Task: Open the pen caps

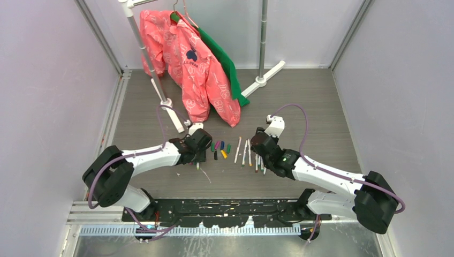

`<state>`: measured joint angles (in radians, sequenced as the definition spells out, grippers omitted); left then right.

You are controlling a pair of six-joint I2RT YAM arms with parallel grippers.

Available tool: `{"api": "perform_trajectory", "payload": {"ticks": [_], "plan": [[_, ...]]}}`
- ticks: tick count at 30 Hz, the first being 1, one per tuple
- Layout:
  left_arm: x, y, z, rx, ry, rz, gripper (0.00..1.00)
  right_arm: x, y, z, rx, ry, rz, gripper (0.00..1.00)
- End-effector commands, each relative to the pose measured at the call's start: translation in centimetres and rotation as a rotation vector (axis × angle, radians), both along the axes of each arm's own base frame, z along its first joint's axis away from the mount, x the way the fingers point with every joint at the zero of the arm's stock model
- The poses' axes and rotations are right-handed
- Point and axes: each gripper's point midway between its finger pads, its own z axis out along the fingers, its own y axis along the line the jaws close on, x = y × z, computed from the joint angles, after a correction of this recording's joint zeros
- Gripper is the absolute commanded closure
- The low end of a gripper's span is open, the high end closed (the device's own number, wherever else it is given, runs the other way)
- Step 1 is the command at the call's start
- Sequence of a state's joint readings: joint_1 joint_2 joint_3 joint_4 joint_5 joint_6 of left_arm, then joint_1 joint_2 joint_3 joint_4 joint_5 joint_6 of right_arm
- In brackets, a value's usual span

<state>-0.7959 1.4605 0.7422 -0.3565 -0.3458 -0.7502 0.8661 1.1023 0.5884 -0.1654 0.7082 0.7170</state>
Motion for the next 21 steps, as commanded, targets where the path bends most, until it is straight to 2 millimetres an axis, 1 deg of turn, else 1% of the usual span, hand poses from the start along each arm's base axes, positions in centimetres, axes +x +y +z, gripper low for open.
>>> {"api": "perform_trajectory", "payload": {"ticks": [1, 7, 12, 14, 16, 19, 21], "plan": [[1.0, -0.7, 0.3, -0.026, -0.024, -0.002, 0.65, 0.8, 0.3, 1.2, 0.032, -0.043, -0.021, 0.53], [0.7, -0.6, -0.4, -0.029, -0.004, 0.012, 0.66, 0.8, 0.3, 1.2, 0.033, -0.044, -0.024, 0.53], [0.1, -0.6, -1.5, -0.040, 0.029, 0.027, 0.68, 0.7, 0.2, 1.2, 0.036, -0.045, -0.026, 0.53], [-0.2, -0.7, -2.2, -0.038, 0.050, 0.027, 0.73, 0.6, 0.1, 1.2, 0.038, -0.046, -0.027, 0.53], [-0.4, -0.8, -2.8, -0.038, 0.069, 0.027, 0.81, 0.6, 0.0, 1.2, 0.039, -0.047, -0.029, 0.53], [-0.7, -0.8, -3.5, -0.034, 0.091, 0.032, 0.85, 0.5, -0.1, 1.2, 0.042, -0.047, -0.030, 0.53], [-0.9, -0.7, -4.0, -0.028, 0.103, 0.034, 0.90, 0.5, -0.2, 1.2, 0.043, -0.046, -0.032, 0.53]]}}
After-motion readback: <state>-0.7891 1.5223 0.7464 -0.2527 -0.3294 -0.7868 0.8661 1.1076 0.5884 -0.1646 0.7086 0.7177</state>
